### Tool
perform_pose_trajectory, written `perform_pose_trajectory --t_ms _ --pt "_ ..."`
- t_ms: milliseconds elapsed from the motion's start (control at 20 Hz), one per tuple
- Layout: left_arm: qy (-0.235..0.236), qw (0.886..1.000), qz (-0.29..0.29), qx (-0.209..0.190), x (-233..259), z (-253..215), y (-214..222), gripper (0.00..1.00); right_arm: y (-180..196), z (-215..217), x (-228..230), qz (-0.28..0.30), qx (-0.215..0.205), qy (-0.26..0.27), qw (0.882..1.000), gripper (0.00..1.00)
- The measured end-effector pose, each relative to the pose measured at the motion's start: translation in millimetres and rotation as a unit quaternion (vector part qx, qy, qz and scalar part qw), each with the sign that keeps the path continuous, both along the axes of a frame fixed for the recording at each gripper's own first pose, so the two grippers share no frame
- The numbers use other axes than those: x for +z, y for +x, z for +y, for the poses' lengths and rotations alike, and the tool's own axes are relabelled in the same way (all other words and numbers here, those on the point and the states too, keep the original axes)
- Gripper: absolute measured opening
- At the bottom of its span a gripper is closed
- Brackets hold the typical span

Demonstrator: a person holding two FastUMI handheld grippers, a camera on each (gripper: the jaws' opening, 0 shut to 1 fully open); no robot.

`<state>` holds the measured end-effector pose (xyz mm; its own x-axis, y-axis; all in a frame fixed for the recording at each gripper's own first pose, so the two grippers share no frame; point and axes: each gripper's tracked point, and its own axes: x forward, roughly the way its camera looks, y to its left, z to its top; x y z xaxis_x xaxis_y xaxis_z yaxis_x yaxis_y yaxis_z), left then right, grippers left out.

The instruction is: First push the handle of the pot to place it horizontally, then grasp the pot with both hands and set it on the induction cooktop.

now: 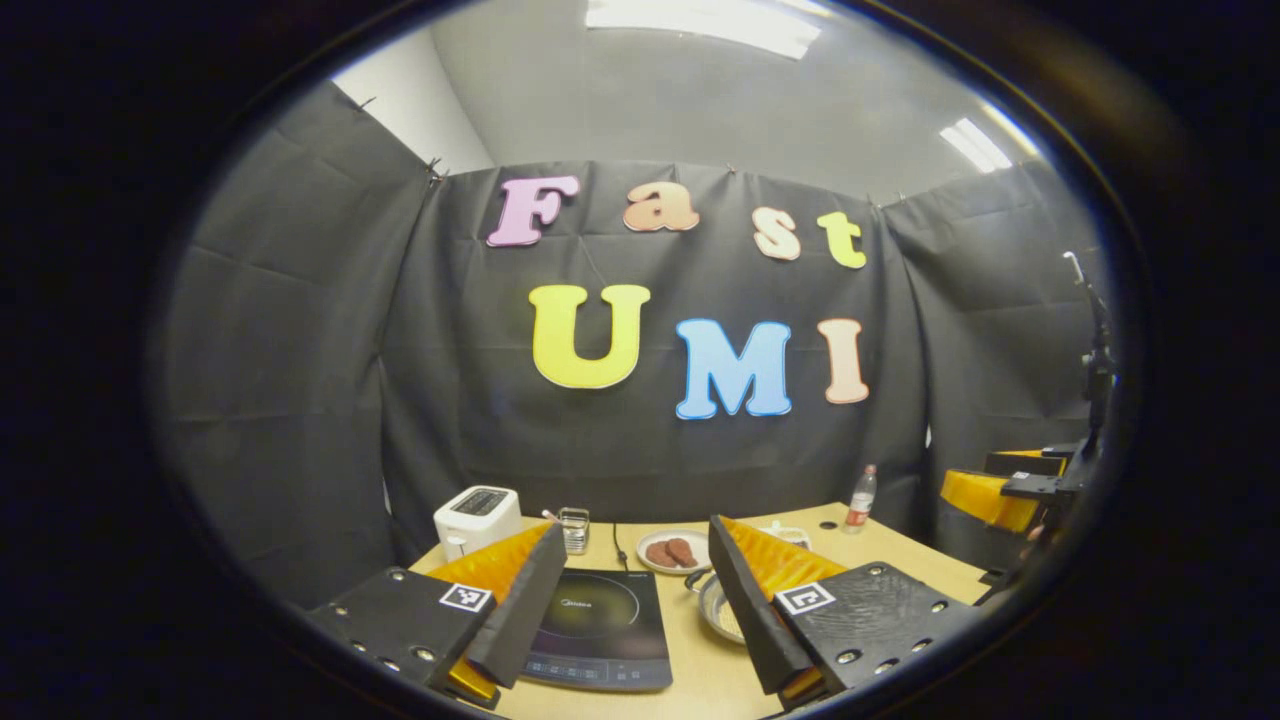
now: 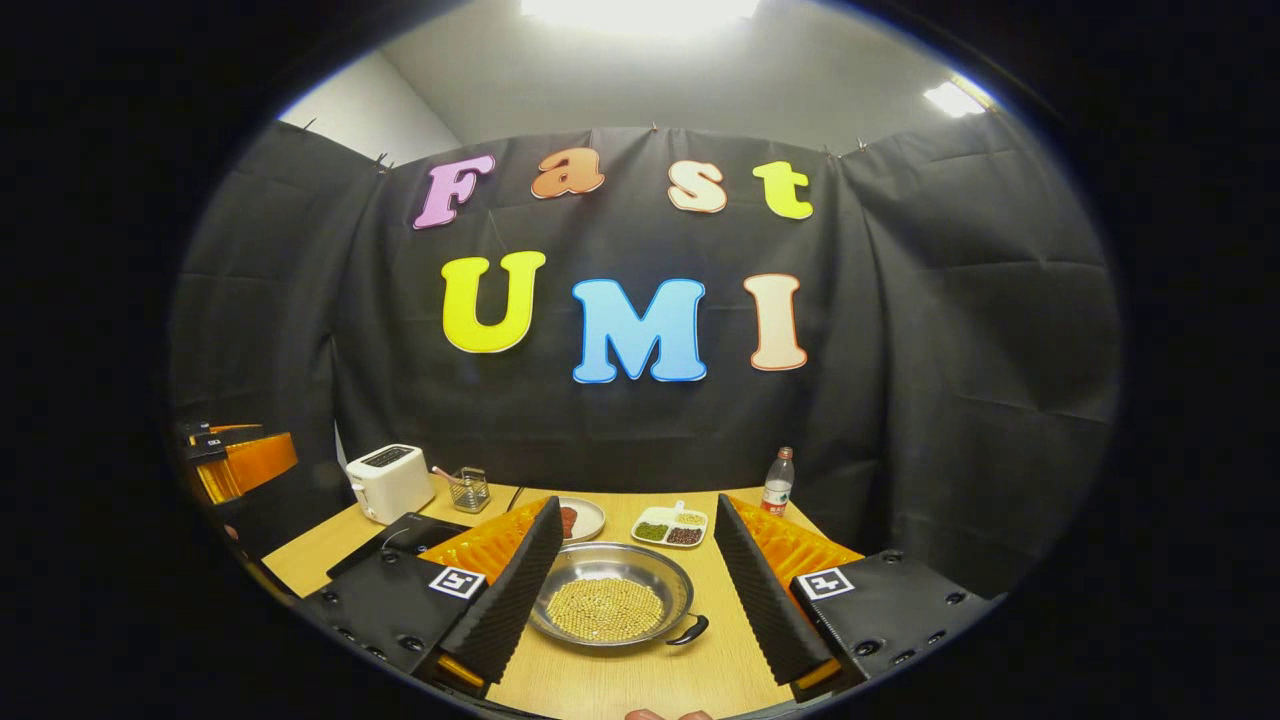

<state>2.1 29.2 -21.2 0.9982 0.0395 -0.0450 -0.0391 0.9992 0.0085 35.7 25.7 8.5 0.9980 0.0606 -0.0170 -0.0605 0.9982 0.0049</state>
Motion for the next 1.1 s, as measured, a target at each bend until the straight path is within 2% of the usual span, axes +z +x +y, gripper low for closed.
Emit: perform_pose_trajectory --t_ms 250,500,600,700,750,800,850,900,1000,1050,1100 --pt "0.0 1.0 0.01 0.004 -12.2 6.1 -7.1 0.83 8.1 14.0 -6.8 0.027 0.033 -0.017 0.999 0.97" --pt "0.009 0.999 0.031 0.023 -25.9 17.7 -21.0 0.83 13.2 39.2 -37.3 0.111 0.085 -0.026 0.99 0.98" --pt "0.008 0.999 0.038 0.025 -29.5 17.5 -25.6 0.87 15.9 42.1 -53.8 0.142 0.096 -0.037 0.984 0.94" --pt "0.01 0.999 0.04 0.03 -30.5 19.3 -33.1 0.83 19.2 44.3 -70.1 0.168 0.109 -0.053 0.978 0.77" --pt "0.012 0.999 0.041 0.033 -30.6 22.4 -36.5 0.87 21.1 44.2 -76.9 0.179 0.113 -0.062 0.975 0.62" --pt "0.012 0.998 0.041 0.036 -30.8 24.3 -38.9 0.83 24.3 44.3 -85.2 0.192 0.118 -0.071 0.972 0.56" --pt "0.011 0.998 0.042 0.04 -31.2 25.6 -42.7 0.83 24.7 45.9 -91.0 0.208 0.126 -0.075 0.967 0.43" --pt "0.009 0.998 0.042 0.045 -31.2 27.0 -44.3 0.87 25.6 45.8 -103.5 0.224 0.132 -0.079 0.962 0.37" --pt "0.002 0.997 0.045 0.058 -35.9 32.8 -47.7 0.87 29.1 39.3 -117.2 0.249 0.124 -0.09 0.956 0.24" --pt "-0.001 0.997 0.048 0.065 -39.5 36.2 -48.6 0.87 32.3 42.2 -125.7 0.261 0.135 -0.089 0.952 0.06" --pt "-0.004 0.996 0.05 0.071 -39.8 38.3 -48.9 0.83 31.8 45.4 -136.1 0.275 0.149 -0.092 0.946 0.08"
